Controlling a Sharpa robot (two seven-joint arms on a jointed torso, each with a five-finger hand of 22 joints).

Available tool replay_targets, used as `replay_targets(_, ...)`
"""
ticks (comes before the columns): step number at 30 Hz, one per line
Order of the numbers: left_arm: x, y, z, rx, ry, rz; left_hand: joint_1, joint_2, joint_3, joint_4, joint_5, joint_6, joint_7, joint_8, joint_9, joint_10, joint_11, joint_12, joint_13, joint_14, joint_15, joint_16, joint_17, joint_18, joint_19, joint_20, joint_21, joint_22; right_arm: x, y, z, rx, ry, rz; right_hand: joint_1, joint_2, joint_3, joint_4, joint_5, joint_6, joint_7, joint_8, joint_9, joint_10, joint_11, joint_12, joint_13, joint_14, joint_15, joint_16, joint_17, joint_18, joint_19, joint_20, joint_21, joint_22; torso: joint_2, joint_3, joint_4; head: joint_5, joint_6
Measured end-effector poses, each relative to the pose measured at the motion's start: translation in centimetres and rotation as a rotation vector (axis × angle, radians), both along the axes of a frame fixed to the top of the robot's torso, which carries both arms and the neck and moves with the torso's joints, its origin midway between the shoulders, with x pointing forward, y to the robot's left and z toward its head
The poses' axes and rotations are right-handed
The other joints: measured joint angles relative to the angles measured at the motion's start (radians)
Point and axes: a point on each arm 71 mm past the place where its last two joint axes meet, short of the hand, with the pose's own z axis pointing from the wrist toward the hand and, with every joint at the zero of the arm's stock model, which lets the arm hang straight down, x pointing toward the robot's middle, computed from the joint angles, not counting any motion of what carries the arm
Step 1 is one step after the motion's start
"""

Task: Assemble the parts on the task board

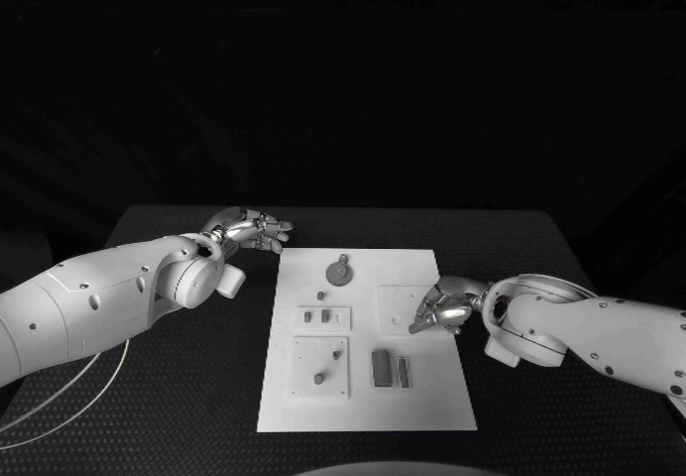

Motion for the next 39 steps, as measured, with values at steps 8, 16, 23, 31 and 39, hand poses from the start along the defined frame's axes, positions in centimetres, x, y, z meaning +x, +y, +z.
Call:
replay_targets(8,0.6,0.4,0.0,-0.008,-0.008,0.024,-0.004,0.004,0.0,0.0,0.0,0.004,-0.004,0.008,0.0,0.004,-0.004,0.0,0.0,-0.007,0.007,-0.018,0.001,0.0,-0.015,0.003,0.0,-0.004,6.0,-1.7,2.4,0.174,-0.136,-0.086,0.038,0.077,-0.015,-0.076,0.0,-0.031,0.021,0.0,0.008,-0.04,0.004,-0.019,-0.013,-0.045,0.005,-0.037,-0.013,0.001,-0.043,0.023,-0.029,0.0,-0.026,-0.0051,-0.011,0.001,0.051)
replay_targets(16,2.0,0.2,-0.1,-0.018,-0.028,0.055,-0.009,0.019,0.005,-0.005,0.0,0.004,-0.004,0.008,-0.004,-0.019,0.007,0.0,-0.014,-0.075,0.041,-0.1,-0.021,0.0,-0.075,0.031,0.0,-0.031,11.4,-1.6,2.9,0.372,-0.21,-0.195,0.055,0.143,0.024,-0.1,0.0,-0.094,0.066,-0.007,0.008,-0.172,0.041,-0.337,-0.277,-0.229,0.061,-0.358,-0.184,-0.033,-0.262,0.099,-0.241,-0.086,-0.065,-0.0128,-0.0224,0.002,0.127)
replay_targets(23,3.4,0.8,-0.2,-0.032,-0.046,0.095,-0.016,0.026,0.008,-0.013,0.0,-0.029,-0.014,-0.003,-0.012,-0.116,0.022,-0.005,-0.058,-0.183,0.076,-0.196,-0.061,0.0,-0.187,0.068,0.0,-0.085,13.7,-3.9,2.5,0.504,-0.259,-0.323,0.058,0.179,0.043,-0.098,0.001,-0.177,0.083,-0.026,-0.003,-0.213,0.113,-0.679,-0.598,-0.329,0.198,-0.789,-0.403,-0.074,-0.434,0.158,-0.432,-0.186,-0.088,-0.0134,-0.0284,0.01,0.212)
replay_targets(31,4.2,1.6,-0.2,-0.053,-0.057,0.121,-0.024,0.035,0.013,-0.024,0.0,-0.05,-0.014,-0.008,-0.014,-0.157,0.025,-0.005,-0.097,-0.226,0.091,-0.243,-0.087,0.0,-0.218,0.082,0.0,-0.142,13.3,-2.4,1.6,0.619,-0.23,-0.308,0.049,0.189,0.004,-0.093,0.001,-0.217,0.085,-0.027,-0.019,-0.214,0.143,-0.858,-0.808,-0.374,0.243,-0.997,-0.499,-0.119,-0.584,0.201,-0.608,-0.279,-0.11,-0.0072,-0.0341,0.031,0.259)
replay_targets(39,4.1,1.8,-0.3,-0.064,-0.054,0.119,-0.439,0.071,-0.183,0.083,-0.024,-0.389,-0.091,-0.125,-0.217,-0.518,-0.039,-0.03,-0.19,-0.563,0.029,-0.376,-0.33,0.0,-0.532,0.064,-0.029,-0.519,13.1,-2.5,1.2,0.638,-0.22,-0.312,-0.351,0.22,-0.282,0.023,-0.023,-0.55,0.011,-0.118,-0.255,-0.589,0.079,-0.972,-0.993,-0.683,0.183,-1.236,-0.674,-0.181,-0.769,0.123,-0.779,-0.575,-0.114,0.0002,-0.0386,0.038,0.26)
